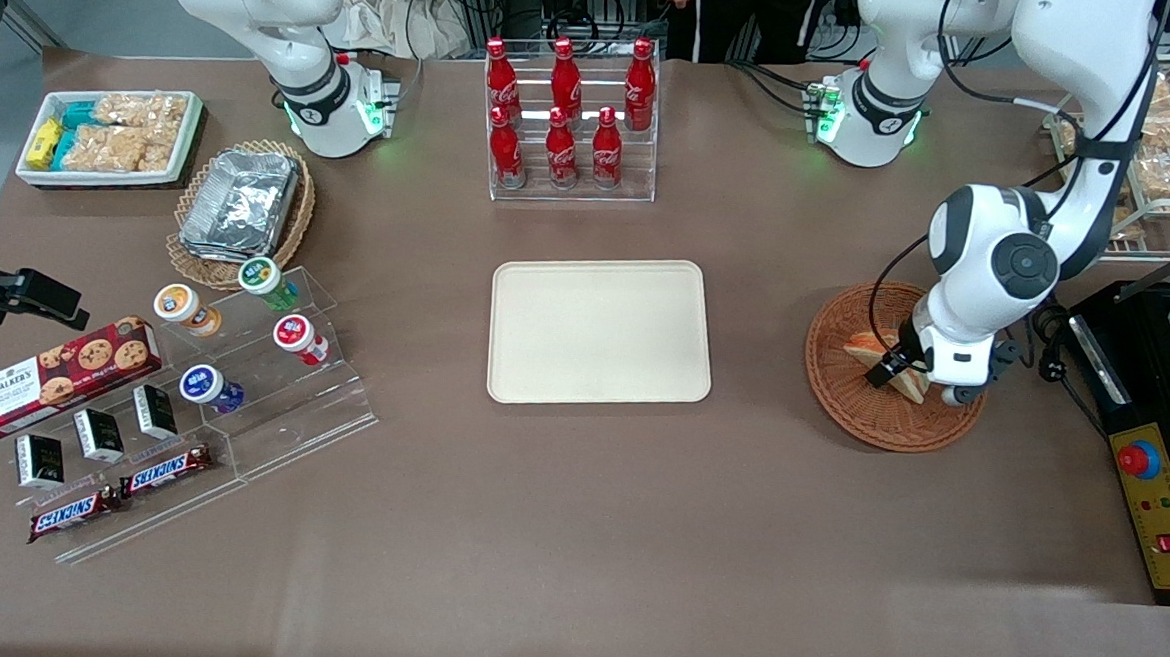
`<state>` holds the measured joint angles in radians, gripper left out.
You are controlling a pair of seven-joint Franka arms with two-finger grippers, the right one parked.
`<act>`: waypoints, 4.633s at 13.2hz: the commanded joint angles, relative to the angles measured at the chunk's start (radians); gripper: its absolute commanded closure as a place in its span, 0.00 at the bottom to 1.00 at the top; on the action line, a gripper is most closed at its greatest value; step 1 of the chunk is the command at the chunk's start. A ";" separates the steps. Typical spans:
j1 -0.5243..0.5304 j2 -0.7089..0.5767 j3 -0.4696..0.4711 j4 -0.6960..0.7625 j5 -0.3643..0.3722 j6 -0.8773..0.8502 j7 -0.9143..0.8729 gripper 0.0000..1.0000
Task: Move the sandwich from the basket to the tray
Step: 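Close the left gripper on the sandwich and lift it from the basket, then carry the held sandwich with the left gripper over the cream tray, then lower the sandwich onto the tray and open the left gripper, then raise the left gripper away from the sandwich on the tray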
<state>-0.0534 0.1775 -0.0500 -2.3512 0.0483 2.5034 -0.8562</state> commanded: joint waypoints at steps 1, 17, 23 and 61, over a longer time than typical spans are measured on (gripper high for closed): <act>0.027 -0.021 -0.002 -0.055 0.070 0.032 -0.029 0.01; 0.014 -0.047 -0.139 0.729 0.022 -0.912 0.114 1.00; -0.136 0.013 -0.146 0.748 -0.016 -0.891 0.149 1.00; -0.157 0.191 -0.126 0.978 0.119 -0.871 0.395 0.00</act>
<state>-0.2795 0.4251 -0.1633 -1.3604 0.1527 1.6749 -0.5468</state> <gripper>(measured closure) 0.000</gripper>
